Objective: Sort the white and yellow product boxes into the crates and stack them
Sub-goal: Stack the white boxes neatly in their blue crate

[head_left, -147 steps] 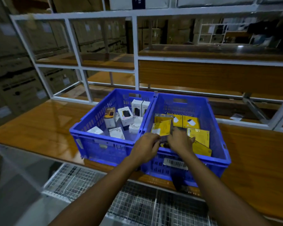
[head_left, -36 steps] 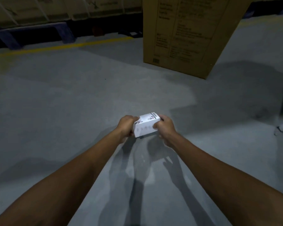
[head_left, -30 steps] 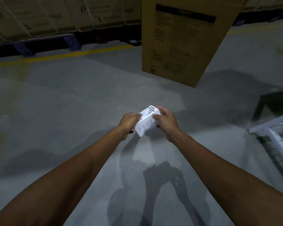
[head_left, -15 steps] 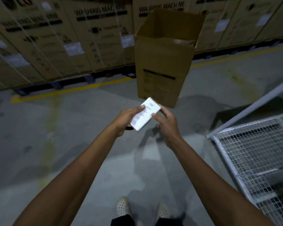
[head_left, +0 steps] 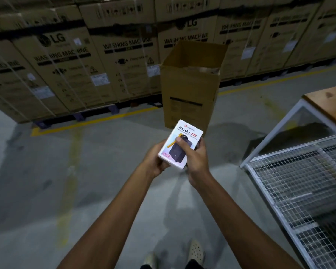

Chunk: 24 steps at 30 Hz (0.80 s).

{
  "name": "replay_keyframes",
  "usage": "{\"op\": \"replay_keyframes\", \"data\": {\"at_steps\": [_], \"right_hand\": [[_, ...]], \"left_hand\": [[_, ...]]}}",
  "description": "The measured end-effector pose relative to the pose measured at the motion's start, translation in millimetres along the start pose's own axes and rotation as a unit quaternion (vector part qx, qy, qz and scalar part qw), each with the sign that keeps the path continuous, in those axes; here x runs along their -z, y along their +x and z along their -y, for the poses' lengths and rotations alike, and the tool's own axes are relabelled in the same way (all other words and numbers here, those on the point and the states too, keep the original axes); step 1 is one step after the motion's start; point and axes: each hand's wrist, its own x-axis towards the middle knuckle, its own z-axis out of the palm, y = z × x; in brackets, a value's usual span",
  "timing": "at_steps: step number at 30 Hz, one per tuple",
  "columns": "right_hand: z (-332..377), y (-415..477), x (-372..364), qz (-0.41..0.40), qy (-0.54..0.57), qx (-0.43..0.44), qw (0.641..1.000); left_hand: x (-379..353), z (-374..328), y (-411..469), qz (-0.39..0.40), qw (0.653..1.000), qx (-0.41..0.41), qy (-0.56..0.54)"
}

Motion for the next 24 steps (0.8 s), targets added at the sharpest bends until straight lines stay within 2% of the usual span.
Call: {"op": "replay_keyframes", "data": {"at_steps": [2,4,6,9,13,15,17,19,21,22,24], "right_hand": [[-2,-14,0,-0.022,-0.020,0.015,0.999],[-4,-29,-1,-0.058,-0.101,0.060,0.991],[-4,-50,-4,-0.099,-0.248,0.105,0.958],[-12,-92,-14,-0.146,-0.426,0.177,0.875],[-28,-146,-22,-0.145,-0.557,0.314,0.755],[-33,-168,-15,-0.164,-0.626,0.325,0.689],[-31,-188,-3,-0.196,-0.669,0.315,0.643],[-26,-204,13,-0.223,-0.678,0.299,0.633],[-16,-220,32,-0.244,-0.658,0.289,0.651],[-10,-228,42,-0.251,-0.638,0.284,0.670],[4,-245,65,-0.262,-0.569,0.271,0.731]], "left_hand": [[3,5,-13,-0.115,0.988,-0.055,0.083],[7,5,-27,-0.150,0.978,-0.103,0.107],[9,2,-45,-0.099,0.982,-0.130,0.092],[2,6,-73,0.046,0.988,-0.134,0.065],[-2,23,-94,0.178,0.977,-0.016,-0.117],[-4,35,-103,0.223,0.957,0.045,-0.179],[-12,47,-115,0.251,0.949,0.081,-0.170],[-28,58,-125,0.273,0.946,0.101,-0.141],[-53,65,-138,0.282,0.948,0.104,-0.105],[-66,69,-144,0.280,0.951,0.102,-0.084],[-95,76,-158,0.286,0.954,0.085,-0.029]]}}
